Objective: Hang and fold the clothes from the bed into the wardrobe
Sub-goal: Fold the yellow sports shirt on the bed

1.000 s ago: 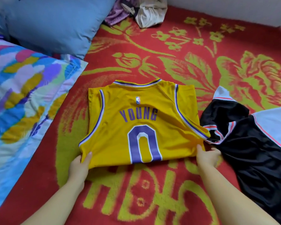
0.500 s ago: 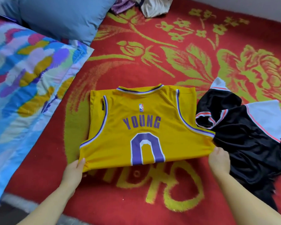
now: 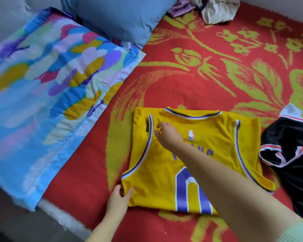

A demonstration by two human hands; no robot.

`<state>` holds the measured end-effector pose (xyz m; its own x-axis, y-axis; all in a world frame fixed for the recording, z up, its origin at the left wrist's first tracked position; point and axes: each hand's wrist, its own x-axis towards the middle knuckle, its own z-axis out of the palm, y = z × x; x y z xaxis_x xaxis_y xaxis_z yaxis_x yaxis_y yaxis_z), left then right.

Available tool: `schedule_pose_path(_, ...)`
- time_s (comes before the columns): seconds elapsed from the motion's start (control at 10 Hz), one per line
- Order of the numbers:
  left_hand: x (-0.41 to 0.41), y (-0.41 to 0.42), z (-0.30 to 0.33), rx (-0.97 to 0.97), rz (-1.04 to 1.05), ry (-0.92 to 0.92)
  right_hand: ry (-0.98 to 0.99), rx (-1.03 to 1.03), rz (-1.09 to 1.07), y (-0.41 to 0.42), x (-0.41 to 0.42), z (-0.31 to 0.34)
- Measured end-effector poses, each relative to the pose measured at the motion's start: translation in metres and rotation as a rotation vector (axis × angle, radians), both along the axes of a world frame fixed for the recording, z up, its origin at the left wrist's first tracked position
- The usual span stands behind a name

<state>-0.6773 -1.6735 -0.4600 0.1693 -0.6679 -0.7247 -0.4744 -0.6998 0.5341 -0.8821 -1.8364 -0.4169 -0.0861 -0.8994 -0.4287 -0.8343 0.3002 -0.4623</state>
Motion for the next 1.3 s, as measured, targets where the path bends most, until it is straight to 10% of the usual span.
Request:
schedule_pose_path(0.4, 0.01, -0.013, -0.004, -0.097, 0.001, 0.217, 0.152, 0.176, -0.226, -0.092, 0.083, -0.048)
schedule_pose_path(0.7, -0.118, -0.001, 0.057, -0.106, -0.308, 0.505, -0.43, 0.026, -0.76, -0.047, -0.065, 0.018)
schedule_pose_path(0.9, -0.277, 0.04, 0.083, -0.064, -0.483, 0.706, -0.168, -0.025, -0.725, -0.001, -0.246, 0.035)
schedule_pose_path(1.0, -0.318, 0.046, 0.074, 0.0, -0.609, 0.677, -0.074, 0.038, -0.636, 0.036, -0.303, 0.026)
schedule_pose_path(1.3, -0.223, 0.058, 0.027, -0.621, -1.493, -0.346, 0.32, 0.084, 0.657, 0.26, -0.257, -0.021)
